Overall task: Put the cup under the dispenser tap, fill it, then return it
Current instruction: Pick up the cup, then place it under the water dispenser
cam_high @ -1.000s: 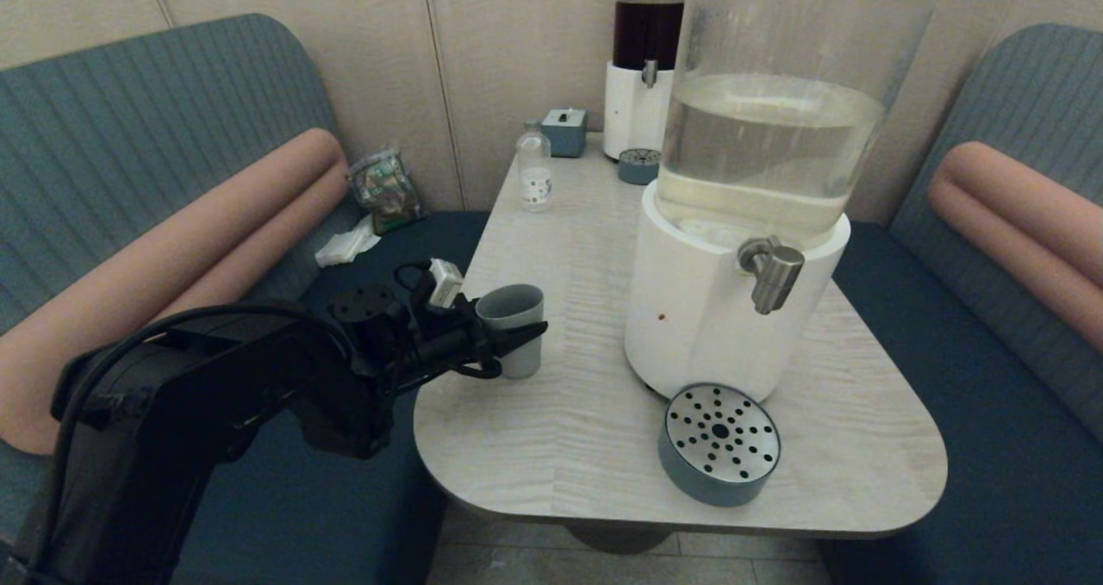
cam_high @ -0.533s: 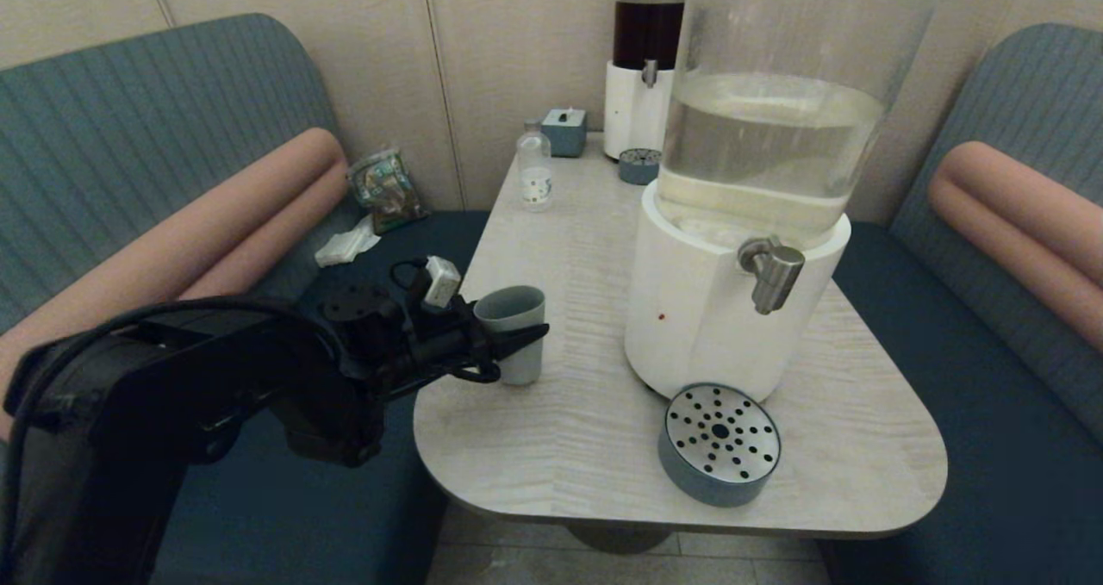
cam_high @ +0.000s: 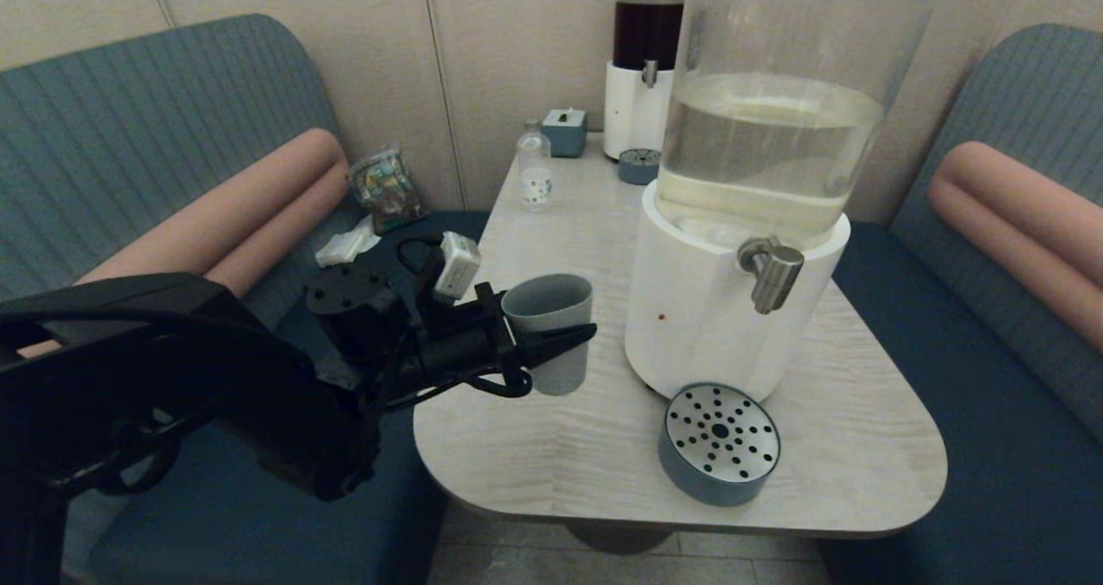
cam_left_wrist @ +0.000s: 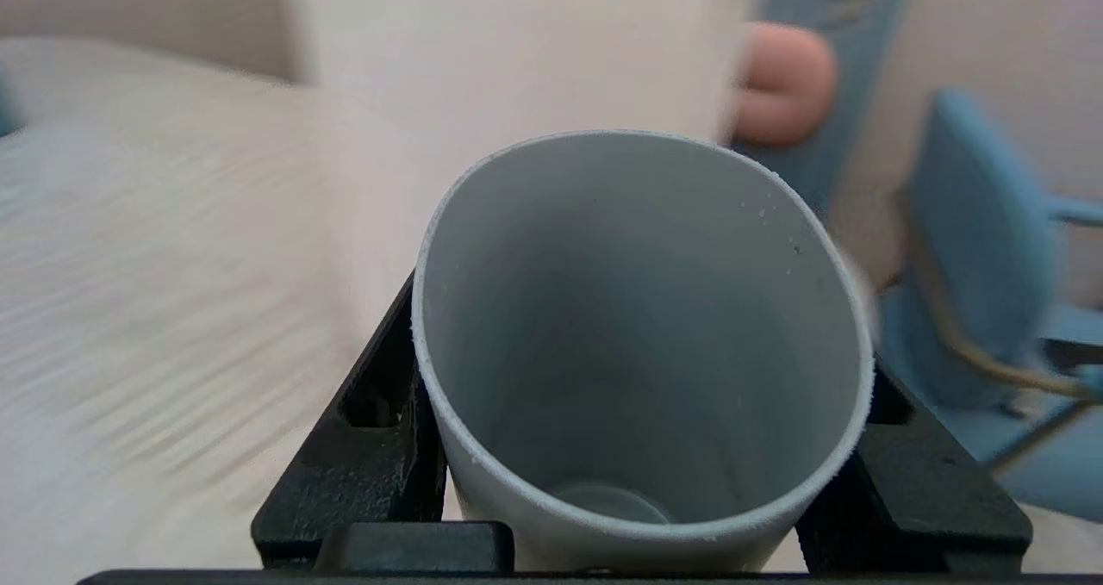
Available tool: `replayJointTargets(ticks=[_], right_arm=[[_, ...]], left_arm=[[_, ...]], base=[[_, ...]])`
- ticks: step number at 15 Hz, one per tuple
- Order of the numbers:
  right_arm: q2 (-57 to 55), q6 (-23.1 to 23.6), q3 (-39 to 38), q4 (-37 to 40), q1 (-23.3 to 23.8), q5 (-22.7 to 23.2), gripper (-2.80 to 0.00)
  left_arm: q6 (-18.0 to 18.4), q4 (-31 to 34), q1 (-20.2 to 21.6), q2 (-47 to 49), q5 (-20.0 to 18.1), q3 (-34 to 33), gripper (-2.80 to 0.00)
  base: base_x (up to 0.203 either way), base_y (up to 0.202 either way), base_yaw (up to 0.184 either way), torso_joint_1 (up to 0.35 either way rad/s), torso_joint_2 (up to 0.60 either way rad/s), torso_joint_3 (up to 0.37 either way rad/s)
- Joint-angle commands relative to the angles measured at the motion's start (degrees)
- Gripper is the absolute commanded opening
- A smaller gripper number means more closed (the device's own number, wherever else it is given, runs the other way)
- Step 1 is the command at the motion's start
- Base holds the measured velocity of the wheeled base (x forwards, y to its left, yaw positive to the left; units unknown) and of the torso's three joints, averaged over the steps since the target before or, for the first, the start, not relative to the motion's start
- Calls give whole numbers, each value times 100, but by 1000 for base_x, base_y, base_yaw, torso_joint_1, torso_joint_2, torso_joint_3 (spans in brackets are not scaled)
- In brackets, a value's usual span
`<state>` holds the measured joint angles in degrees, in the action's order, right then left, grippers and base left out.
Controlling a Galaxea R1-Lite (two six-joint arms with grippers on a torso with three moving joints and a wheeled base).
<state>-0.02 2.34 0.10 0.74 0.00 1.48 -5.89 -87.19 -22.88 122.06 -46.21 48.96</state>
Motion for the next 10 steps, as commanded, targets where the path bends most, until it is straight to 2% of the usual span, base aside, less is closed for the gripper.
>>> replayJointTargets(ticks=[1,6,10], right_arm=[[2,3,-1,5,0,2,-280],[2,3,-1,5,0,2,-280],[2,3,-1,-3,0,2,-280]], left_arm=[[-8,-48,-273,-241,-13,-120,-280],[-72,-48,-981,-12,253,53,-280],[-91,-48,-1445,343,462,715,-280]], base=[[0,0,0,0,0,0],[0,0,0,0,0,0],[0,0,0,0,0,0]])
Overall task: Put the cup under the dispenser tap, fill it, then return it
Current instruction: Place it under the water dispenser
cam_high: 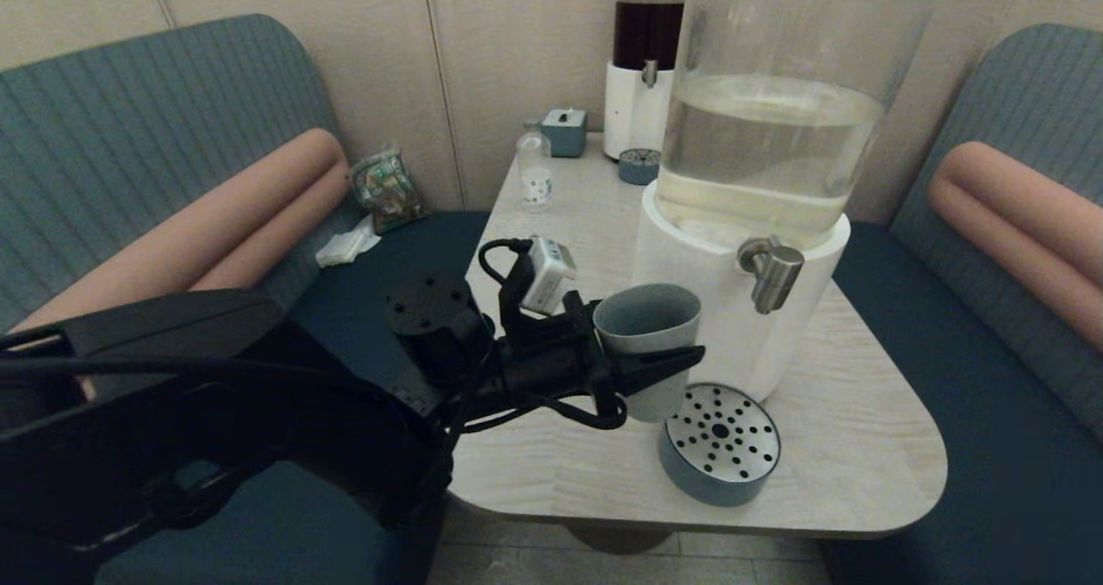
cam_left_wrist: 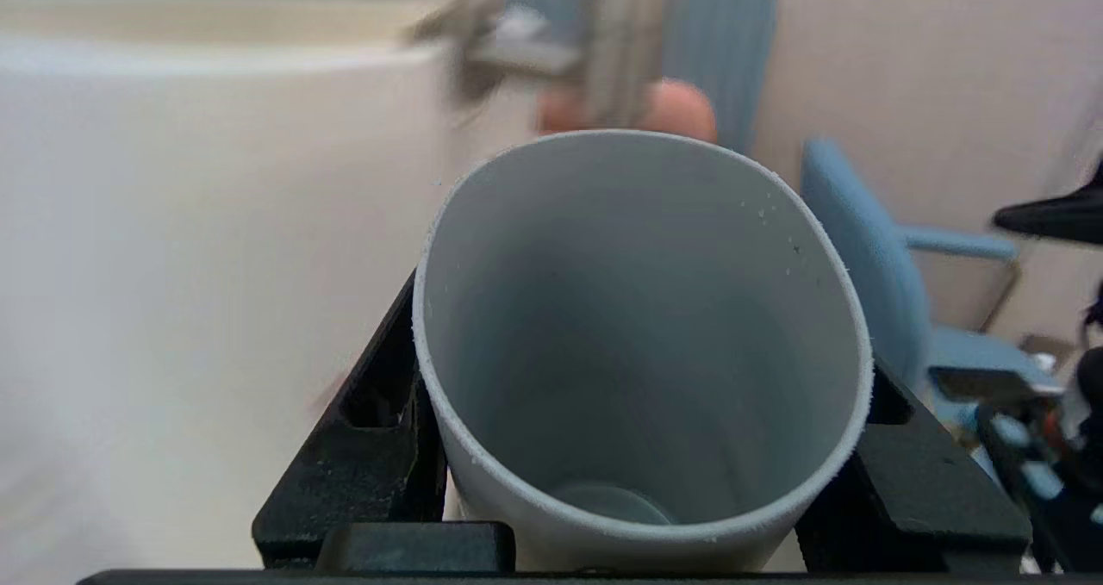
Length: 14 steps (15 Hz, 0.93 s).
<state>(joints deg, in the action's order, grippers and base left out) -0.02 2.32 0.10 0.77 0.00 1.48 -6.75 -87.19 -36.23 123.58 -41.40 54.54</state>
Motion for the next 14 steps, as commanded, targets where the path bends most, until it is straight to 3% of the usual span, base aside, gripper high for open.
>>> replayJointTargets(ticks=[1,14], right_arm=[[2,6,-1,2,0,2,-280],[2,6,-1,2,0,2,-280]], left_arm=[[-20,-48,-191,328,-6,310,-280],[-109,-48,-318,1907,55,2094,-280]], base=[[0,0,0,0,0,0],[0,0,0,0,0,0]])
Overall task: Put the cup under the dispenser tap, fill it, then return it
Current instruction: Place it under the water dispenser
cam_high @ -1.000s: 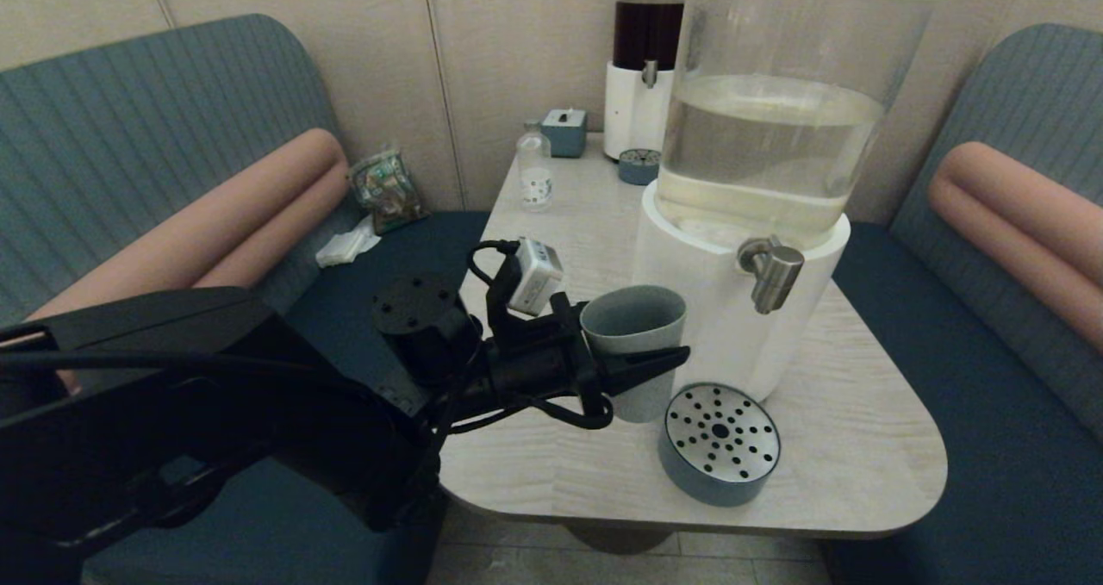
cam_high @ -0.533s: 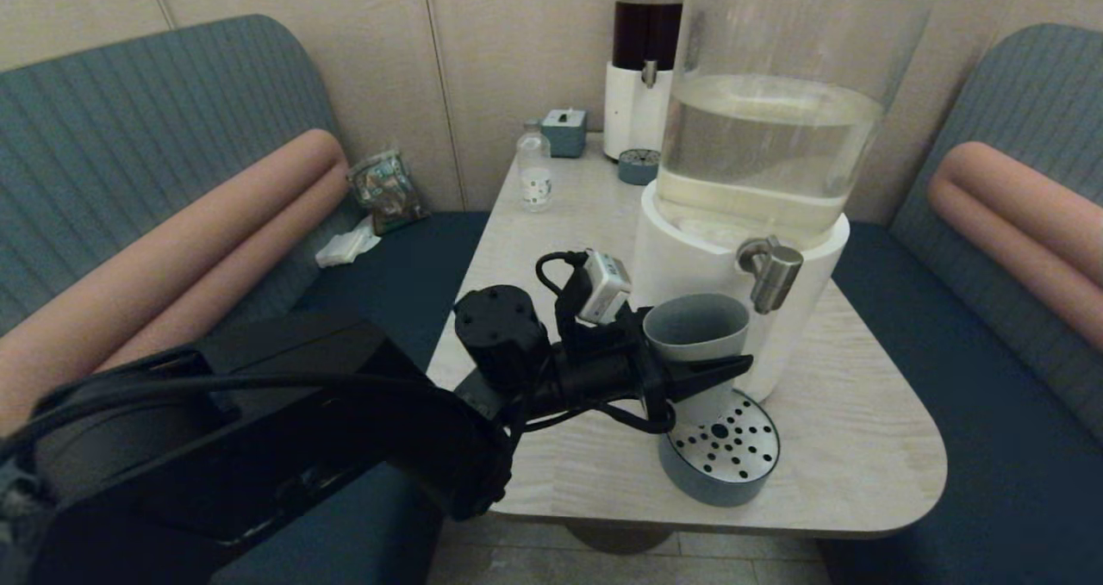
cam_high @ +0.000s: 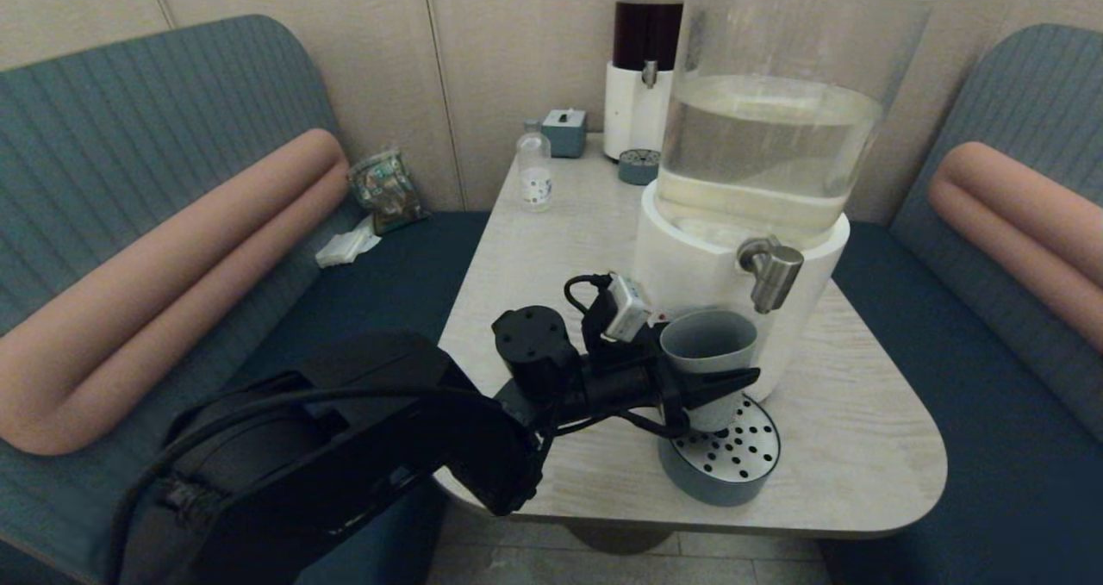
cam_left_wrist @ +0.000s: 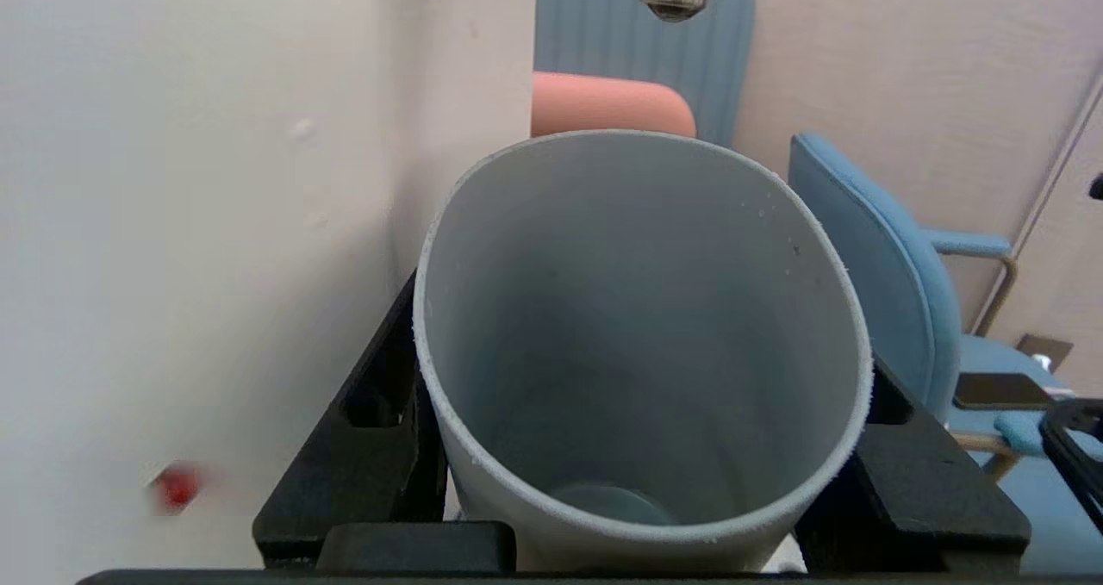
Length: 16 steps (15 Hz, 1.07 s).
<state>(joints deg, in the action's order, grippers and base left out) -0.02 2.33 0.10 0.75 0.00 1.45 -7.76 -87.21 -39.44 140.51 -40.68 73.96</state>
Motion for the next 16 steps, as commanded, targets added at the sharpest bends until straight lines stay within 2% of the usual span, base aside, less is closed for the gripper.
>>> replayJointTargets(ticks=[1,3,16], right_arm=[[2,4,-1,-1,0,4,-280],[2,4,-1,4,0,4,-280],[2,4,-1,4,0,4,-280]], left_arm=[[-33,-45,-3,269,-8,218,-280],[-42,-45,-27,317,114,318,-280],[-68,-45,-73,381,148,321,-280]], base=[[0,0,0,0,0,0],[0,0,0,0,0,0],[0,0,0,0,0,0]])
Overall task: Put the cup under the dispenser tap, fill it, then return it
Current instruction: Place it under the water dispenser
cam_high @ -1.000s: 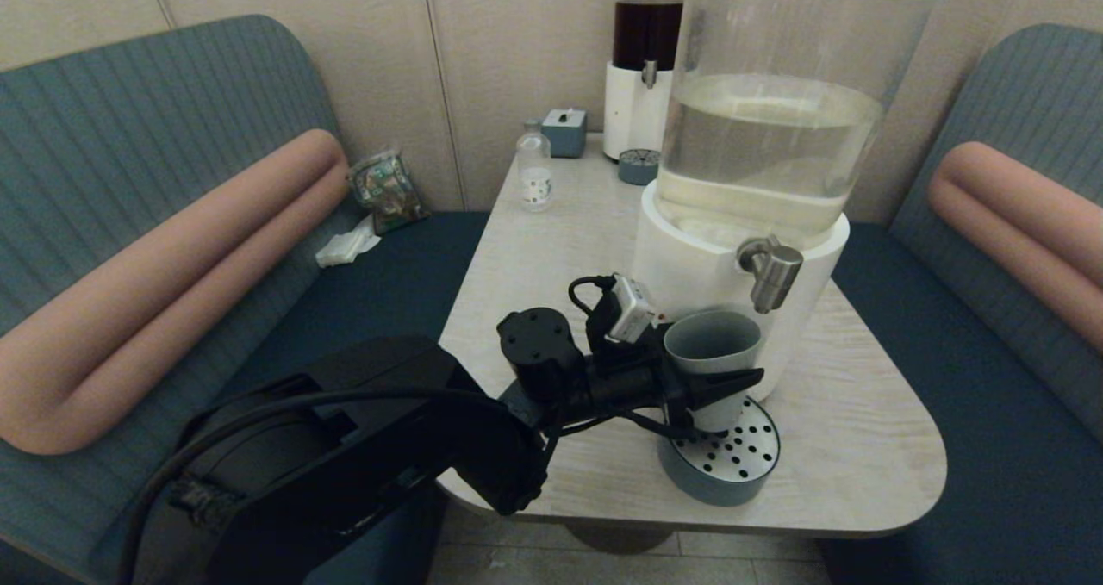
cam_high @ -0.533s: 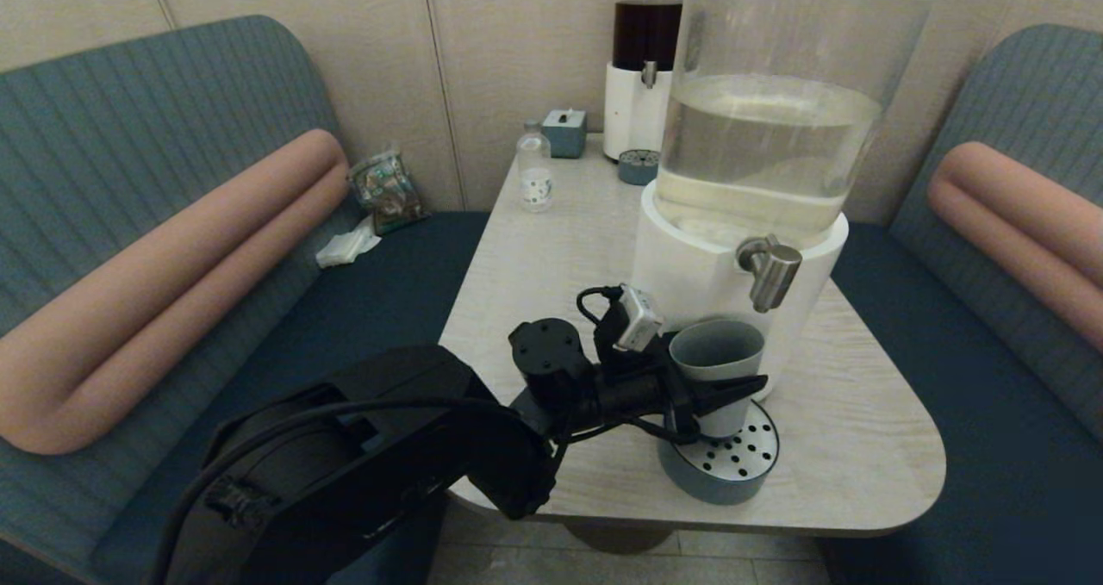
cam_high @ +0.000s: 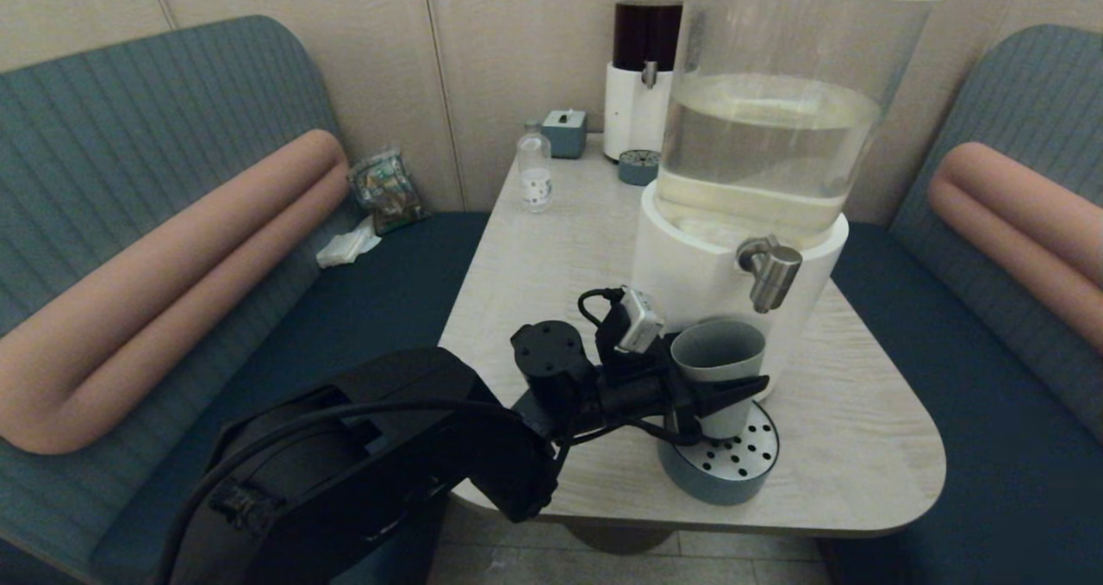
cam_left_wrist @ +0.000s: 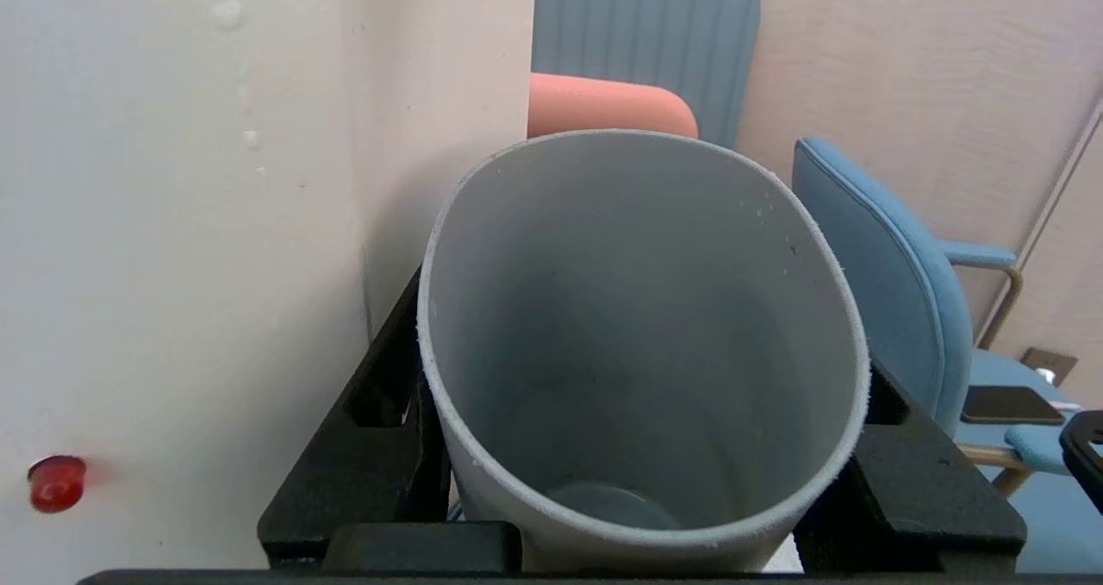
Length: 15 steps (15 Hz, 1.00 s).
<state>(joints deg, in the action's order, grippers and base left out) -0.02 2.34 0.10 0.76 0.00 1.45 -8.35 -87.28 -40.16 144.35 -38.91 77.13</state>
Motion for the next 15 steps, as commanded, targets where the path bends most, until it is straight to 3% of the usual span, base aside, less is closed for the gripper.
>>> replayJointTargets(ticks=[1,8,9,15], right_arm=[[2,3,-1,3,0,4,-280],[2,3,-1,3,0,4,-280],[2,3,-1,3,0,4,-280],[2,3,-1,-5,0,4,-280]], left_arm=[[0,-38,-1,-3,-29,11,-280],[0,-38,-1,23,-11,-5,-280],[0,-38,-1,23,-11,4,0],[0,-38,-19,-21,15,4,0]], base=[[0,0,0,0,0,0],[0,0,0,0,0,0],[0,0,0,0,0,0],[0,0,0,0,0,0]])
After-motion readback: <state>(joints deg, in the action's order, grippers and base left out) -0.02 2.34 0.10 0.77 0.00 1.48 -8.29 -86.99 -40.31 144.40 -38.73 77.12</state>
